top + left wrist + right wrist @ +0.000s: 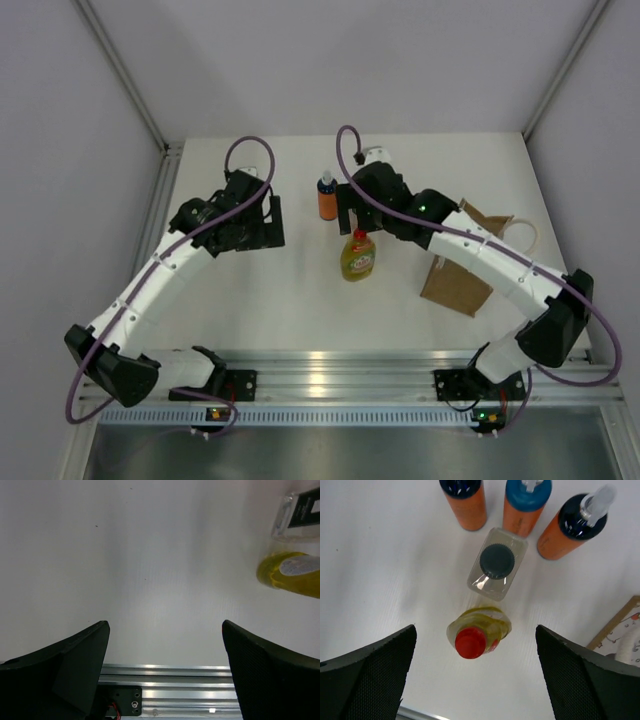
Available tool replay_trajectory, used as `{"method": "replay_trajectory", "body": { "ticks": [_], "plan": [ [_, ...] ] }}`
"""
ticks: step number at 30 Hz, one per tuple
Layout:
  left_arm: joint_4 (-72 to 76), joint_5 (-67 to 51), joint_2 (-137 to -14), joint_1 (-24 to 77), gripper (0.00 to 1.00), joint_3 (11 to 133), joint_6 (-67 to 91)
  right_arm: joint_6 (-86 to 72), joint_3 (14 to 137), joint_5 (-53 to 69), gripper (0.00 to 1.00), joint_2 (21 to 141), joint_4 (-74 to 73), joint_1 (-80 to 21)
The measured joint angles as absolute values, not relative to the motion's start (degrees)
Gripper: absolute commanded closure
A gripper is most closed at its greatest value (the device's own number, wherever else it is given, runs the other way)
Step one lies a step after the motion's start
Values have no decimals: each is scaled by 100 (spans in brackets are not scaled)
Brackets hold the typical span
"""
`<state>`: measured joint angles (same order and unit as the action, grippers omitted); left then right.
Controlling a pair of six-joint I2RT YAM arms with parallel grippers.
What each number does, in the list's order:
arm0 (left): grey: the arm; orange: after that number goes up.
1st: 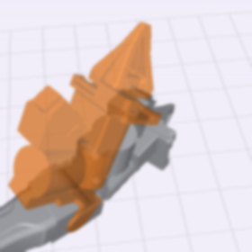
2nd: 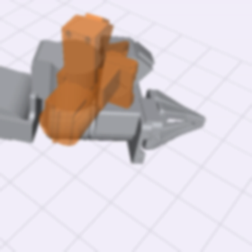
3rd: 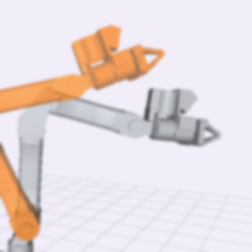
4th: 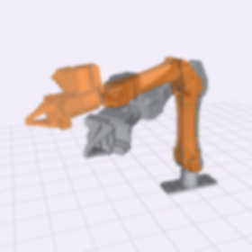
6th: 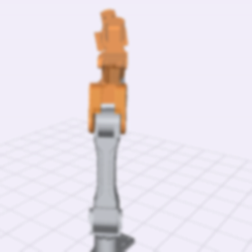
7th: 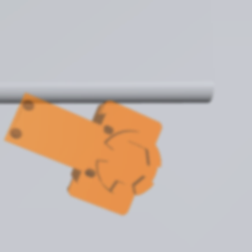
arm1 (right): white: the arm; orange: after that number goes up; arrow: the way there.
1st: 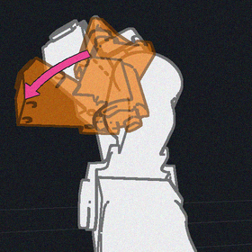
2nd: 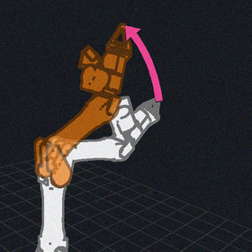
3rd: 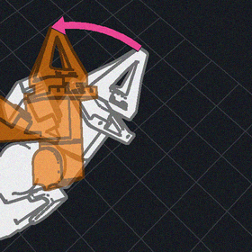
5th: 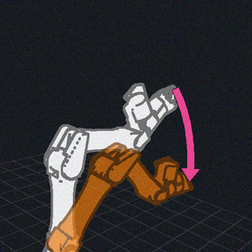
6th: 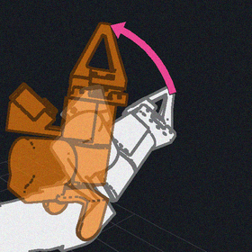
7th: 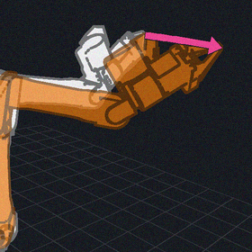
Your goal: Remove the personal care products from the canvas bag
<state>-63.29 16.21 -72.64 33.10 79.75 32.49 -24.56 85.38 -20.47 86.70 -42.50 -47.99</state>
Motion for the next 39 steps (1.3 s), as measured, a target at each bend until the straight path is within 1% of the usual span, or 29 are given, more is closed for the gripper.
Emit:
{"method": "replay_trajectory", "body": {
  "ticks": [5,8,11,14,18,22,27,32,39],
  "plan": [
    [-6517,2086,-7244,2521,2,8337,3157,-2401,8831,-2565,1,8123,-4486,-4797],
    [-6536,2255,-7135,2014,2,8368,3092,-2370,8833,-3124,0,7463,-4770,-4792],
    [-6611,2502,-6987,1800,2,8368,3048,-2333,8829,-3555,0,6744,-5035,-4727],
    [-6654,2615,-6831,1686,2,8368,3050,-2351,8829,-3782,1,6058,-5391,-4351],
    [-6709,2766,-6514,1592,2,8399,3105,-2329,8812,-4014,1,5535,-6003,-3723],
    [-6700,2724,-6184,1588,2,8396,3159,-2263,8805,-4093,1,5256,-6549,-3551],
    [-6637,2429,-5798,1588,2,8001,3181,-2209,8770,-4064,1,4954,-6877,-3542],
    [-6643,2241,-5529,1588,2,7557,3190,-2211,8582,-4051,0,4646,-6976,-3538],
    [-6641,2182,-5398,1588,2,7476,3186,-2226,8289,-4154,1,4574,-7043,-3538]
  ]
}}
